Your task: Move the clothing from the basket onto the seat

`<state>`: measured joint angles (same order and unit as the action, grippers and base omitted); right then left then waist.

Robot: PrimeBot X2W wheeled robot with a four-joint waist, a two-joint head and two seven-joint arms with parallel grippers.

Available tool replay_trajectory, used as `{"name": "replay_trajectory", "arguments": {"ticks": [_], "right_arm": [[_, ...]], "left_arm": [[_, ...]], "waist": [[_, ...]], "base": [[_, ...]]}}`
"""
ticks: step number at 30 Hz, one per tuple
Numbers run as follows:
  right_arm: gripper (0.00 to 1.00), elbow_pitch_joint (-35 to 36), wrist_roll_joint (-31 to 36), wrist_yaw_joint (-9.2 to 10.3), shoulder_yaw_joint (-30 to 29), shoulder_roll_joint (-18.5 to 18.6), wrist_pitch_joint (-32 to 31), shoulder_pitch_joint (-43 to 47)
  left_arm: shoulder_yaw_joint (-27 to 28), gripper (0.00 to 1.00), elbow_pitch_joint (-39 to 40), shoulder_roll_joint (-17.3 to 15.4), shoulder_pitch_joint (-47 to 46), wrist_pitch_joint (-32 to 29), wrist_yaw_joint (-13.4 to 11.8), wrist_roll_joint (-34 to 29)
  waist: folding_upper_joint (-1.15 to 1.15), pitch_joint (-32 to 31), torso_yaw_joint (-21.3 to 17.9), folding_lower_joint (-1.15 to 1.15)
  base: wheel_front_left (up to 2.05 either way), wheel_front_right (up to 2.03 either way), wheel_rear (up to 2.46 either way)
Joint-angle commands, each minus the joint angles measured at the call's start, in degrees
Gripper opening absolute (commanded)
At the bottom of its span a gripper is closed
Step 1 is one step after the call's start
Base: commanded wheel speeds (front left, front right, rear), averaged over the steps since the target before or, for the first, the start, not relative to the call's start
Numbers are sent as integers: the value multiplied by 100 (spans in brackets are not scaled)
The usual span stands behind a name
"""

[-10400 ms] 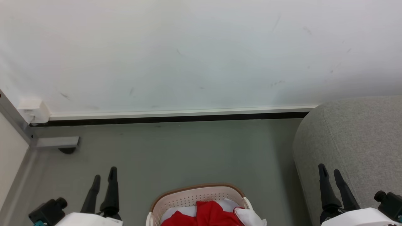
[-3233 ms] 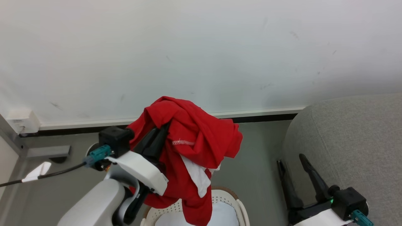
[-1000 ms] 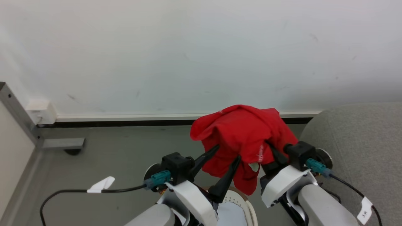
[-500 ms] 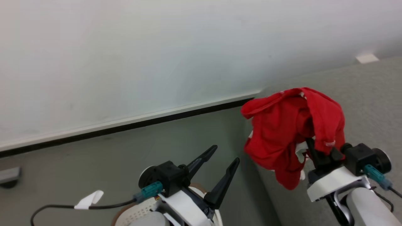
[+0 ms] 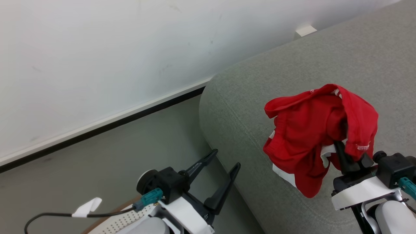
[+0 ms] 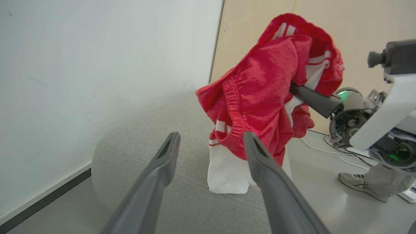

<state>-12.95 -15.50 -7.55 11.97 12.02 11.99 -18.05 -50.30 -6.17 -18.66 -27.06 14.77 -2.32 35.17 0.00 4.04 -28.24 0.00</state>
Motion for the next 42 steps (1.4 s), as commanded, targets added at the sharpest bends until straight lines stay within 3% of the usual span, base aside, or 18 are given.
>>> {"name": "replay_trajectory", "arguments": {"ticks": [1, 9, 19, 29, 37, 39, 40, 42], "right_arm": [[0, 59, 59, 12, -48, -13, -9, 44], [0, 219, -280, 13, -267, 127, -255, -610], [0, -330, -551, 12, -950, 822, -865, -2654], [0, -1989, -315, 13, -1118, 1485, -1138, -4197], [0, -3743, 176, 13, -1053, 1798, -2196, -4468], [12, -4012, 149, 13, -1018, 1733, -2456, -4466], [29, -4095, 170, 13, -974, 1703, -2570, -4446], [40, -4189, 133, 13, -922, 1647, -2652, -4450]], "left_arm": [[17, 100, -33, -14, -12, 29, 18, -117], [-7, 100, -84, -92, -240, -60, 89, -205], [115, 100, 309, -391, -832, -375, 151, -373], [214, 100, 453, -513, -1275, -385, 257, -468], [280, 100, 335, -477, -1369, -239, 277, -424], [293, 100, 295, -482, -1345, -229, 267, -394], [303, 100, 273, -484, -1321, -225, 248, -364], [318, 100, 237, -493, -1294, -228, 237, -323]], "waist": [[0, 77, -76, 0], [0, 459, -4, 0], [0, 1849, 841, 0], [0, 2853, 1647, 0], [0, 2981, 1916, 0], [0, 2956, 1912, 0], [0, 2935, 1900, 0], [0, 2882, 1866, 0]], "base": [[0, 0, 0], [0, 0, 0], [0, 0, 0], [0, 0, 0], [0, 0, 0], [0, 0, 0], [0, 0, 0], [0, 0, 0]]}}
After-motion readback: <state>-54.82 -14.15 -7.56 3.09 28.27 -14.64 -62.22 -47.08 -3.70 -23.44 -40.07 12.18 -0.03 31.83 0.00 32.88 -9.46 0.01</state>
